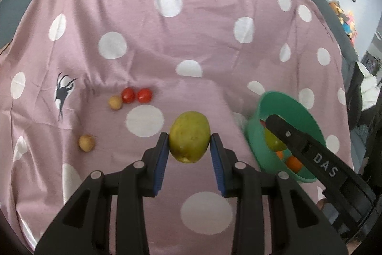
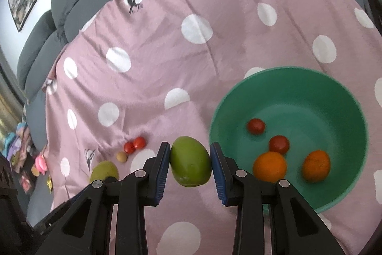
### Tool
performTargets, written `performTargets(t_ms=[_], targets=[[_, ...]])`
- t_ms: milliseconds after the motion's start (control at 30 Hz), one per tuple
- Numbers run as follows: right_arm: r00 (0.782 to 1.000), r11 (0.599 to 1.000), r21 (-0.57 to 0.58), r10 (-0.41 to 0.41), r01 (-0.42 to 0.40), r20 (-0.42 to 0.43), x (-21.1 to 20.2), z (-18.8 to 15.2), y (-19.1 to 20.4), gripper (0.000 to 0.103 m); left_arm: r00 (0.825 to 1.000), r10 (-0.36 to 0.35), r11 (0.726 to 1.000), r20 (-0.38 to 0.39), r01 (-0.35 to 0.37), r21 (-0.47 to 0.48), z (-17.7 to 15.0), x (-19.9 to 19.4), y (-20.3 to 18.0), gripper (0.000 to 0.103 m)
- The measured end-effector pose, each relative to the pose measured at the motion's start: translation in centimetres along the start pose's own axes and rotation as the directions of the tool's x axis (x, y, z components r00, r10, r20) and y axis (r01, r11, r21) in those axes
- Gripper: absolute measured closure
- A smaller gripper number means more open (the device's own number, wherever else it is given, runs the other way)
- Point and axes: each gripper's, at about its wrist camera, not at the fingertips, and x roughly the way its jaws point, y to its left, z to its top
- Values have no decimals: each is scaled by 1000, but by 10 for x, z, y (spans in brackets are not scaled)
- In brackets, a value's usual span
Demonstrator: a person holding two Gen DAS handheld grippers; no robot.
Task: Organize fruits
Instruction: 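Carry the green and yellow-green fruits over the green bowl with both tools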
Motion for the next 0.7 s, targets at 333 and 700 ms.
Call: performTargets(t_ms=[333,700], targets=[[996,997,28,-79,78,45,-12,5,-18,66,998,-65,996,-15,65,56,-5,6,-30,68],[991,991,74,-114,109,66,-21,11,-39,66,992,-113,991,-50,116,62,-6,15,-46,69]])
